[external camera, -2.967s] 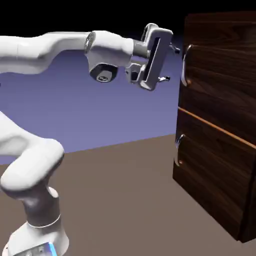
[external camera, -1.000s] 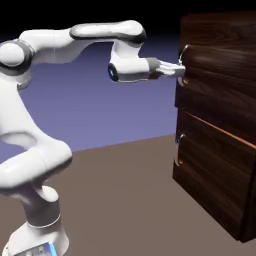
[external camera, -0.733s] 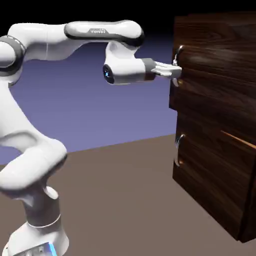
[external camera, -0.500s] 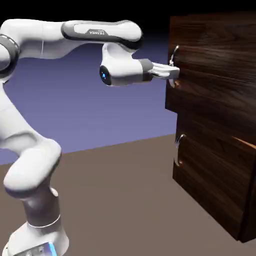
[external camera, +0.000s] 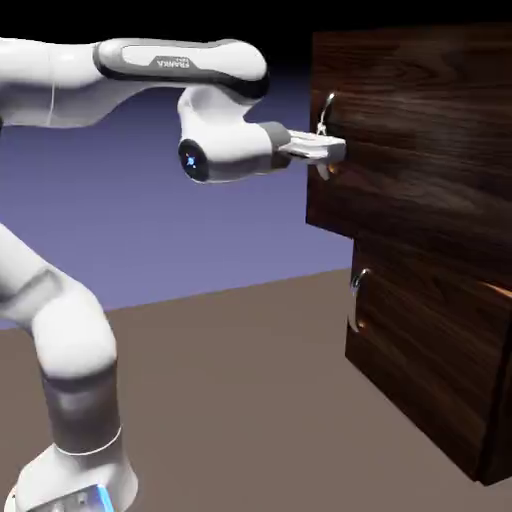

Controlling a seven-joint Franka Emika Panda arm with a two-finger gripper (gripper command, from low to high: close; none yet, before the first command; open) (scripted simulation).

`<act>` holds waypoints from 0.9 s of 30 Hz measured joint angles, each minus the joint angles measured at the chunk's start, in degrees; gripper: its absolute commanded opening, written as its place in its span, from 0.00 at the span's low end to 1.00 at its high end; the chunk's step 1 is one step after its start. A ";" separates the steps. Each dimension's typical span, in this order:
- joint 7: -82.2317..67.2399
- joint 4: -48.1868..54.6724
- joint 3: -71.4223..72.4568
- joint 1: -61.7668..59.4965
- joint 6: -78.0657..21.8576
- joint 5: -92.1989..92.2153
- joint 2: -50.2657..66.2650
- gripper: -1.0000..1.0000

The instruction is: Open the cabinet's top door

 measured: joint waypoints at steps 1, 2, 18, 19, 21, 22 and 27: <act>1.38 -1.07 -1.80 2.01 0.04 -2.49 -1.25 0.00; 2.73 -2.10 -3.54 3.95 0.14 -4.98 -2.53 0.00; 28.71 -14.75 -19.98 21.66 2.71 -44.83 -21.40 0.00; 30.86 -15.49 -20.22 21.24 1.96 -47.32 -22.24 0.00; 35.14 -16.98 -20.69 19.84 -0.23 -52.30 -23.93 0.00; 37.24 -17.71 -20.98 18.88 -1.67 -54.78 -24.81 0.00; 46.28 -20.67 -24.06 12.56 -12.24 -67.11 -29.57 0.00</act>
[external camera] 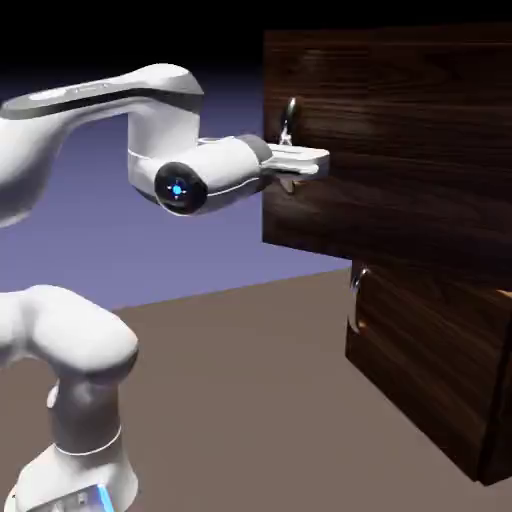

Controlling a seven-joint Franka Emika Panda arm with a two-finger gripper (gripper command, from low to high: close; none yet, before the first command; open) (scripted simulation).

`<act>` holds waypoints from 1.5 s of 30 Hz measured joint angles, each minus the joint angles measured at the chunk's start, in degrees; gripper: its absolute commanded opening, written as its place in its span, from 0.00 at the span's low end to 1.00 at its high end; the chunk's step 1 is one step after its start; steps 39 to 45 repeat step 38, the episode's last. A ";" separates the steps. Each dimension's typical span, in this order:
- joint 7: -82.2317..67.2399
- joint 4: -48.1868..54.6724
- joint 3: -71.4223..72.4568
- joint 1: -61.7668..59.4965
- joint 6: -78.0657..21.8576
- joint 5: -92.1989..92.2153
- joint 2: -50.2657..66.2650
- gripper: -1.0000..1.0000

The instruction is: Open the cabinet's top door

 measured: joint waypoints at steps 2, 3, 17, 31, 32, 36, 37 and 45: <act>2.46 -0.51 -2.12 -2.45 -5.00 -4.40 -1.71 0.00; 3.43 -0.59 -3.32 -3.56 -7.47 -6.69 -2.46 0.00; 9.05 9.81 -25.58 -7.81 -42.36 -30.15 -4.40 0.00; 12.22 37.61 -45.58 10.51 -73.56 -43.51 -1.74 0.00; 12.56 39.69 -46.54 12.11 -75.36 -44.04 -1.77 0.00; 14.08 48.00 -49.93 18.57 -82.19 -45.76 -2.10 0.00; 14.50 50.07 -50.66 20.18 -83.81 -46.11 -2.24 0.00; 14.95 52.17 -51.36 21.81 -85.43 -46.42 -2.40 0.00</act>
